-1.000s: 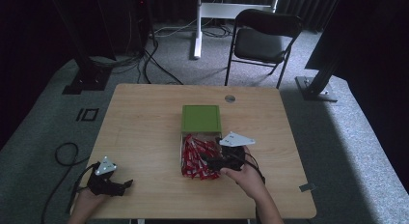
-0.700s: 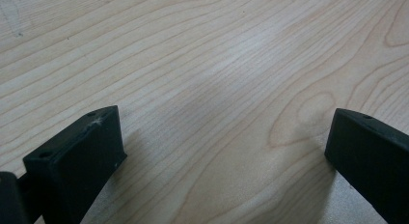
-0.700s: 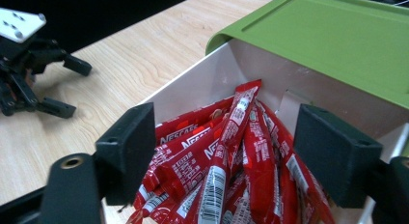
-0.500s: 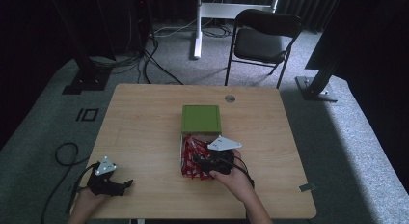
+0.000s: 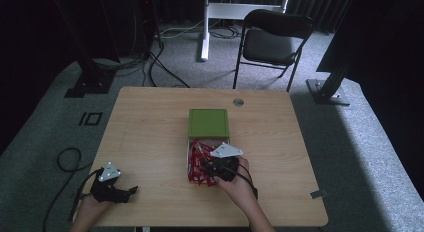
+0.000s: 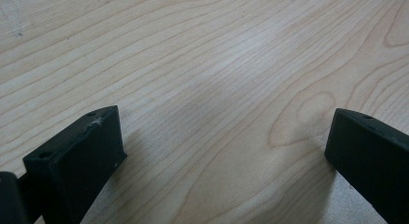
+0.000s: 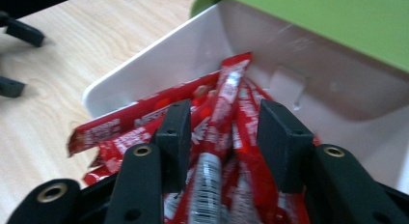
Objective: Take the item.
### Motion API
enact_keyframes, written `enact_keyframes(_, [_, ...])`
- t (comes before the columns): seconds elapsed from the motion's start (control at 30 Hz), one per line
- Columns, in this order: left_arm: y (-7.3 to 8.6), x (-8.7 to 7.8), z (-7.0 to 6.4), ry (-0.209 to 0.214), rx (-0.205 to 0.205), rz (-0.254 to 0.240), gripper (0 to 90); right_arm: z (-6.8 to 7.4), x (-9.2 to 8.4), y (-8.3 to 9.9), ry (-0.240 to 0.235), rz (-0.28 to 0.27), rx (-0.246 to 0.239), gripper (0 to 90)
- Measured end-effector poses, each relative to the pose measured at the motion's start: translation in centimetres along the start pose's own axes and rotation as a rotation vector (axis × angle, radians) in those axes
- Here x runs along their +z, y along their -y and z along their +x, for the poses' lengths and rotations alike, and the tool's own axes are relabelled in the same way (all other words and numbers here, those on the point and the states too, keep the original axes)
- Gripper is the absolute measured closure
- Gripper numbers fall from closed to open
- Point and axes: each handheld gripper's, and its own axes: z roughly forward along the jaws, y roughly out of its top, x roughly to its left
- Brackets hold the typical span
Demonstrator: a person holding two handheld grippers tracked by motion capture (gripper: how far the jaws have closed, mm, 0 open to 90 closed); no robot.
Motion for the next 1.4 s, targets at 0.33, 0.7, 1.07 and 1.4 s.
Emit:
enact_keyframes(0.33, [0.0, 0.0, 0.0, 0.0, 0.001, 0.0, 0.8, 0.7, 1.1, -0.1, 0.06, 0.026, 0.023, 68.8])
enact_keyframes(0.7, [0.0, 0.0, 0.0, 0.0, 0.002, 0.002, 0.8, 1.2, 2.4, 0.6, 0.092, 0.067, 0.039, 72.3])
enact_keyframes(1.07, [0.0, 0.0, 0.0, 0.0, 0.001, 0.0, 0.8, 0.9, 2.4, 0.5, 0.077, 0.079, 0.072, 82.5])
enact_keyframes(1.4, [0.0, 0.0, 0.0, 0.0, 0.002, 0.001, 0.8, 0.9, 0.8, 0.0, 0.046, 0.054, 0.072, 82.8])
